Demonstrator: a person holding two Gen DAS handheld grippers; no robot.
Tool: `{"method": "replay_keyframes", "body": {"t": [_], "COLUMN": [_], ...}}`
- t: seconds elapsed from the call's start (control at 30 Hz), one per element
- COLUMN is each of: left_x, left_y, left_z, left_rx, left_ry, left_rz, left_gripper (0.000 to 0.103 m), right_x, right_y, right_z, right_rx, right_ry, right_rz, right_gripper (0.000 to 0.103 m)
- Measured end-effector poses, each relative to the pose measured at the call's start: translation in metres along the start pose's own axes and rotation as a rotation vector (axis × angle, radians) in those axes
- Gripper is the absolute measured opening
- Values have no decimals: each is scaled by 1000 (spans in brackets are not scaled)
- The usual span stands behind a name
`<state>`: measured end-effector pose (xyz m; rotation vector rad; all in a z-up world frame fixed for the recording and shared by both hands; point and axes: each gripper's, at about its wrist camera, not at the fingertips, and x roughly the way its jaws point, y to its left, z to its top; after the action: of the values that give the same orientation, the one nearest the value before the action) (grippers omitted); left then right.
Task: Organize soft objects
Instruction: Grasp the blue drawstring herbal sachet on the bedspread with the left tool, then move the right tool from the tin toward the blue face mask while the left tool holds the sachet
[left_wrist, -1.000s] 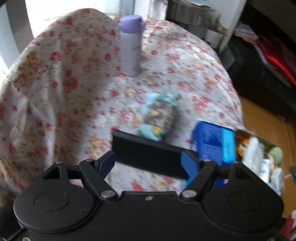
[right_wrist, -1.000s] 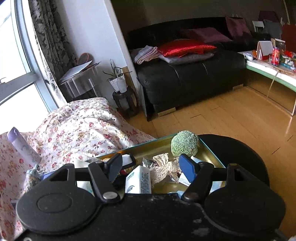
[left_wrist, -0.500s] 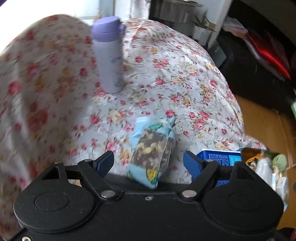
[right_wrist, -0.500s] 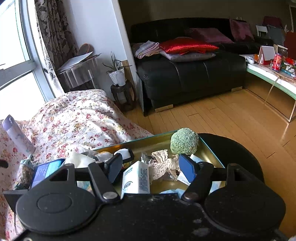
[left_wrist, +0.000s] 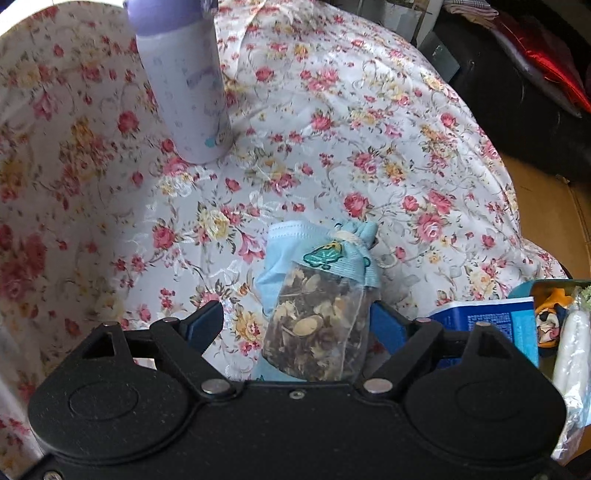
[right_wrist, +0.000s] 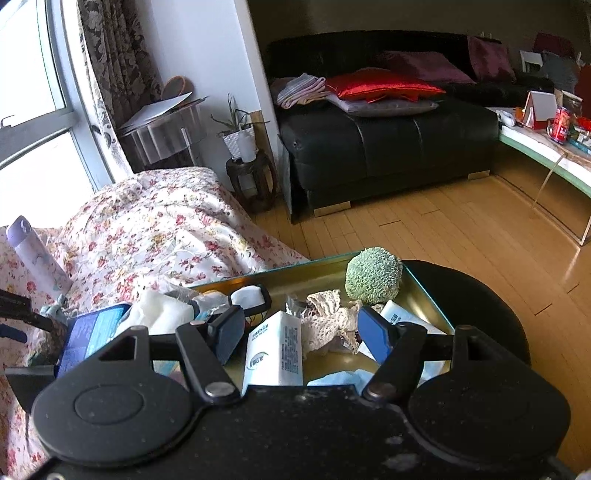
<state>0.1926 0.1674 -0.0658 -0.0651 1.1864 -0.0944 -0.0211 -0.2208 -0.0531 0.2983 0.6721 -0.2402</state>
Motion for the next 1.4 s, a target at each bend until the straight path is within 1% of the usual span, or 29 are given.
{"method": "replay_keyframes", "body": {"t": [0.13, 0.17, 0.2, 0.27, 0.3, 0.37, 0.47, 0.57, 0.67, 0.87, 0.93, 1.03, 1.17, 1.23, 1.27, 1.3, 1.4], "left_x": [13, 15, 18, 22, 23, 21, 13, 1, -11, -27, -30, -34, -38, -38, -38, -38, -40], "left_y": [2, 2, 1, 1, 1, 2, 10, 24, 40, 74, 82, 88, 90, 88, 88, 88, 90], "left_z": [2, 3, 4, 3, 3, 2, 3, 6, 4, -4, -6, -13, -26, -32, -35, -38, -48], "left_rx": [-9, -7, -6, -10, -16, -20, -54, -115, -154, -244, -266, -272, -264, -259, -264, -271, -301], "left_ry": [24, 28, 31, 45, 54, 37, 10, -18, -43, -68, -70, -72, -51, -18, -3, 14, 62], "left_rz": [-41, -49, -57, -99, -122, -129, -134, -99, -56, 7, 44, 113, 191, 234, 243, 241, 198], "left_gripper": [82, 80, 77, 53, 52, 46, 44, 44, 44, 44, 44, 44, 44, 44, 44, 44, 44], "right_x": [4, 4, 5, 7, 7, 8, 7, 6, 6, 3, 2, 1, 0, -1, -1, -1, -3], "right_y": [6, 6, 8, 10, 11, 11, 11, 13, 16, 21, 22, 24, 30, 35, 38, 41, 52], "right_z": [-1, -2, -2, -3, -4, -3, -2, -2, -3, -4, -4, -3, -5, -6, -7, -7, -9], "right_rx": [-37, -45, -52, -68, -73, -80, -79, -86, -100, -131, -137, -143, -179, -205, -222, -239, -307], "right_ry": [12, 12, 12, 14, 16, 19, 20, 22, 25, 31, 29, 32, 30, 29, 30, 34, 41], "right_rz": [-9, -10, -12, -20, -22, -27, -33, -43, -58, -80, -88, -99, -111, -115, -115, -116, -106], "right_gripper": [68, 68, 68, 68, 68, 68, 68, 68, 68, 68, 68, 68, 68, 68, 68, 68, 68]}}
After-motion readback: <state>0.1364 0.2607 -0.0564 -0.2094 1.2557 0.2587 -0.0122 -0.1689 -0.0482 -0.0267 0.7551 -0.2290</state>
